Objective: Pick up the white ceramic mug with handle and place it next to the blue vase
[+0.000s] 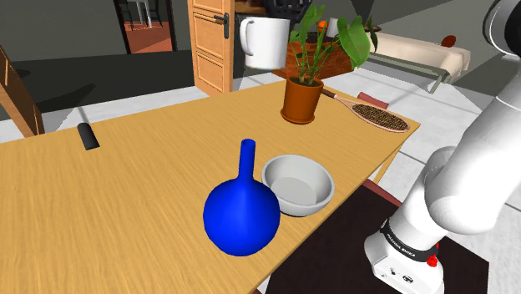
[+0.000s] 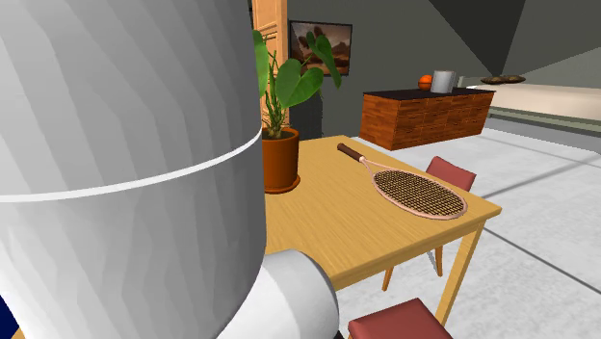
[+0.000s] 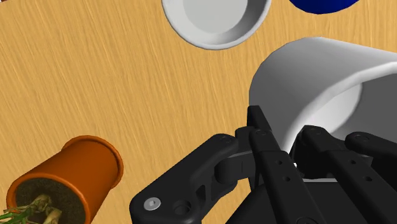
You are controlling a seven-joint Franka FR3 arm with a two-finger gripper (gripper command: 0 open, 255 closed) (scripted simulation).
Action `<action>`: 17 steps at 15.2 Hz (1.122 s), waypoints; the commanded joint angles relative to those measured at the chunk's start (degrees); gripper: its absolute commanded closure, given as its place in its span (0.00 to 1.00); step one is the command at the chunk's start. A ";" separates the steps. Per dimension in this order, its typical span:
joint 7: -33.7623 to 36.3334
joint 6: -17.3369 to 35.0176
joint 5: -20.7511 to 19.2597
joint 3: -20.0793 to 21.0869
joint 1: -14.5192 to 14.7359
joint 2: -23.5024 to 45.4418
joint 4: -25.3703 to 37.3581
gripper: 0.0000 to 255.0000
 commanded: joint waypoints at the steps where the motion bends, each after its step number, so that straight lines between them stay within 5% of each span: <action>1: 3.11 0.10 0.28 1.56 1.39 1.42 1.56 1.00; 8: 11.97 -1.50 -0.13 5.72 6.10 10.06 12.43 1.00; 17: 10.80 7.57 0.37 5.45 5.72 5.12 -1.60 1.00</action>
